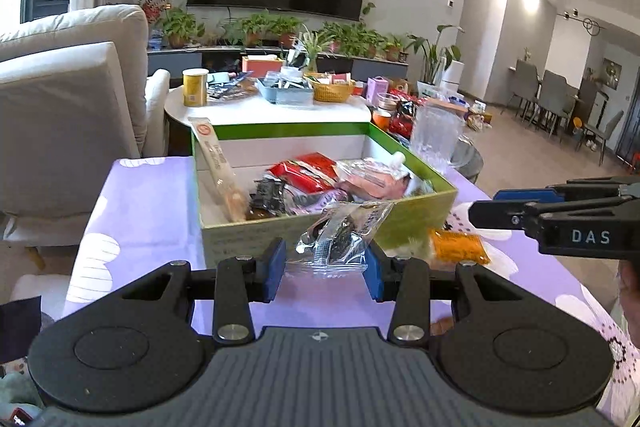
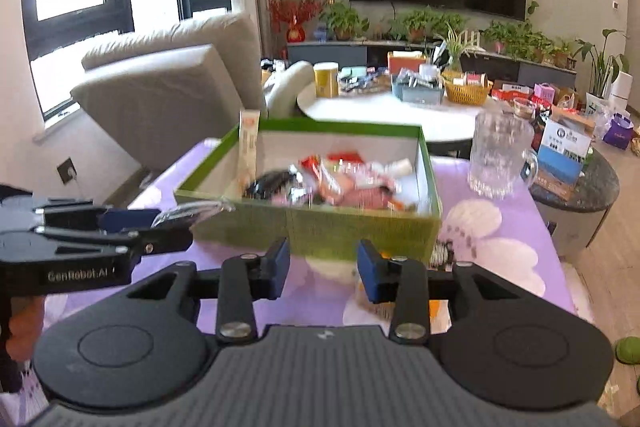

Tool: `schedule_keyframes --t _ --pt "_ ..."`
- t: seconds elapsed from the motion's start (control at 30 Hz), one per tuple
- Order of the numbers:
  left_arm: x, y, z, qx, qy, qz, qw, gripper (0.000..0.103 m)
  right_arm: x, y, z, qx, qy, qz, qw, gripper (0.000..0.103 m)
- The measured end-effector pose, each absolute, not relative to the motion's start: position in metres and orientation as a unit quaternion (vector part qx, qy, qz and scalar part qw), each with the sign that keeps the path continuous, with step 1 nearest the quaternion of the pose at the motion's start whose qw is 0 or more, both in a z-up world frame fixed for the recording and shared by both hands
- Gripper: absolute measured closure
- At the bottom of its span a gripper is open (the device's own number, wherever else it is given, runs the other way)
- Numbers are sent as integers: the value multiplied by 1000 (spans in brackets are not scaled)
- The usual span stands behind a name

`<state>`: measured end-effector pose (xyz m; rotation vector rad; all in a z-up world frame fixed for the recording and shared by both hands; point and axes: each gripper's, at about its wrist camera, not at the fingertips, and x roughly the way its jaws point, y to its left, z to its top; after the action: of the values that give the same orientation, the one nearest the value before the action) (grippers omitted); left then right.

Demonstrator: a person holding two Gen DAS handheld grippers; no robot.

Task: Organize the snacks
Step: 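Carry clear packet and brown cake bag into the green box and open both tools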

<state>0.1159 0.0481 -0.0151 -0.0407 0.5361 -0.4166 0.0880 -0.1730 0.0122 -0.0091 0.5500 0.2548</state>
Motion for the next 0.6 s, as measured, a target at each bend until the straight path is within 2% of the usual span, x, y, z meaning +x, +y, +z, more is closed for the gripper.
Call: schedule_keyframes --t 0.07,0.17,0.47,0.6 --pt "118 51 -17 -23 265 -200 943 65 89 -174 10 -5 277 130 952 63" --pt "121 54 -23 -29 273 -193 942 65 90 -178 -7 1 308 128 943 42" --pt "120 56 -27 -32 283 -188 940 65 93 -159 -67 -11 413 170 895 42" --pt "120 57 -28 -33 287 -182 940 65 97 -143 -79 -47 406 160 899 42"
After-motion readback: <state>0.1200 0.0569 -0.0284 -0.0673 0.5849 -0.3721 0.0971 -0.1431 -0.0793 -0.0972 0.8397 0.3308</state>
